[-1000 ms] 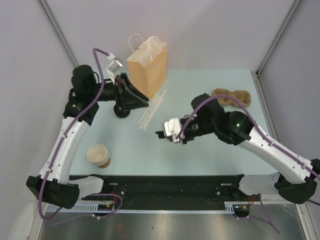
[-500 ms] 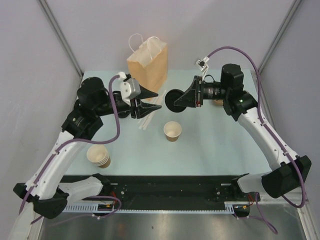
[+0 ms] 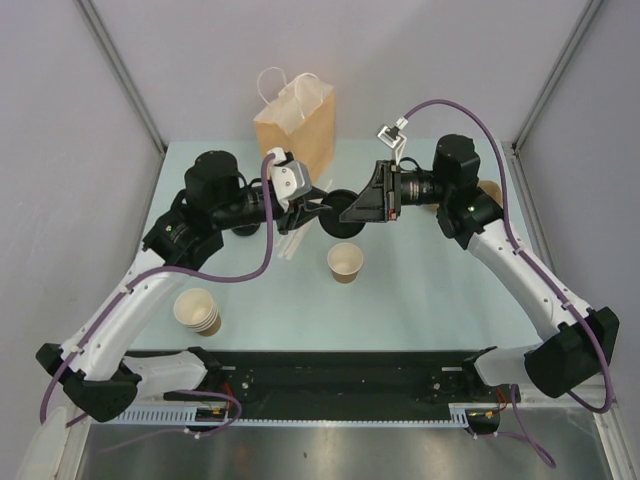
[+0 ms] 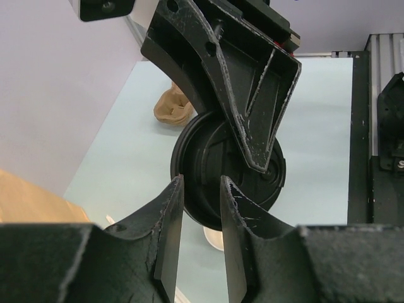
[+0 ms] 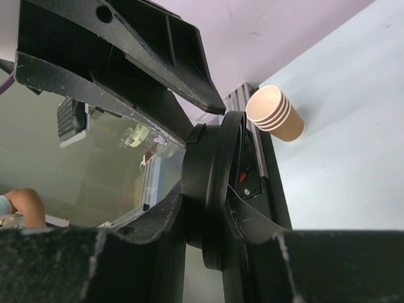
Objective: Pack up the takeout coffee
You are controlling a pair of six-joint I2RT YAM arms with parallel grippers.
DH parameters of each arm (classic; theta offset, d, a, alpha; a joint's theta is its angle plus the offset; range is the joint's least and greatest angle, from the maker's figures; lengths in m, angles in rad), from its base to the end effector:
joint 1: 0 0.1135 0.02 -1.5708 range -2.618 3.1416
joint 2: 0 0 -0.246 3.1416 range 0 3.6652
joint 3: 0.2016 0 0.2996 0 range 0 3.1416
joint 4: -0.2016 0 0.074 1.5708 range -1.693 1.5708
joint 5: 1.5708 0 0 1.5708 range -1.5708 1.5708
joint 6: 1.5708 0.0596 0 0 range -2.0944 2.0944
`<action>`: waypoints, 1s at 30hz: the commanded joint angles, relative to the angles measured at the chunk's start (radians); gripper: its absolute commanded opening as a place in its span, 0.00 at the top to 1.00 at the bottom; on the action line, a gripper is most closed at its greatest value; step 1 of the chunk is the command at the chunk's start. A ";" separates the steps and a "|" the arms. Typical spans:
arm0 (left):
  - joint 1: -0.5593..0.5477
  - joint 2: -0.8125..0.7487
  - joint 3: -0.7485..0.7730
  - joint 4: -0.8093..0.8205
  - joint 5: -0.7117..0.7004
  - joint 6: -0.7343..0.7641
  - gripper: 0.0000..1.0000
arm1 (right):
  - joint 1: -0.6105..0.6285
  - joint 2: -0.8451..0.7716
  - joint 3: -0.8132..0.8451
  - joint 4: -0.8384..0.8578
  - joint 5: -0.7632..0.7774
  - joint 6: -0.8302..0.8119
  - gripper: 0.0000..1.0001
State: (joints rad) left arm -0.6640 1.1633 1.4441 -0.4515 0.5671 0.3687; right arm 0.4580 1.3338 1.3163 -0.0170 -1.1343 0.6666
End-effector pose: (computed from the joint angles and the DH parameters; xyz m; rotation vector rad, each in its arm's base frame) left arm 0.2247 -0.2165 0.4572 1.2136 1.2844 -0.7073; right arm 0.2954 0.2058 0.4040 -0.8220 1.7133 1.7057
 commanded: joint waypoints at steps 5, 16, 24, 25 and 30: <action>-0.009 0.010 0.059 -0.007 -0.003 0.006 0.69 | 0.016 -0.025 -0.006 0.060 -0.016 0.013 0.79; -0.014 0.055 0.096 -0.044 0.027 -0.001 0.80 | 0.021 -0.024 -0.006 0.037 -0.028 -0.009 0.78; -0.017 0.088 0.137 -0.088 0.053 -0.005 1.00 | 0.018 -0.025 -0.008 0.035 -0.038 -0.009 0.78; -0.017 0.090 0.139 -0.093 0.051 -0.007 1.00 | 0.016 -0.025 -0.006 0.038 -0.038 -0.006 0.78; -0.019 0.114 0.163 -0.119 0.027 -0.028 1.00 | 0.002 -0.022 -0.006 0.022 -0.027 -0.012 0.64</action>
State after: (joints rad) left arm -0.6678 1.2503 1.5600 -0.5522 0.5861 0.3649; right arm 0.4610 1.3338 1.3064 -0.0116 -1.1347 0.6613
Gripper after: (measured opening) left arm 0.014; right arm 0.290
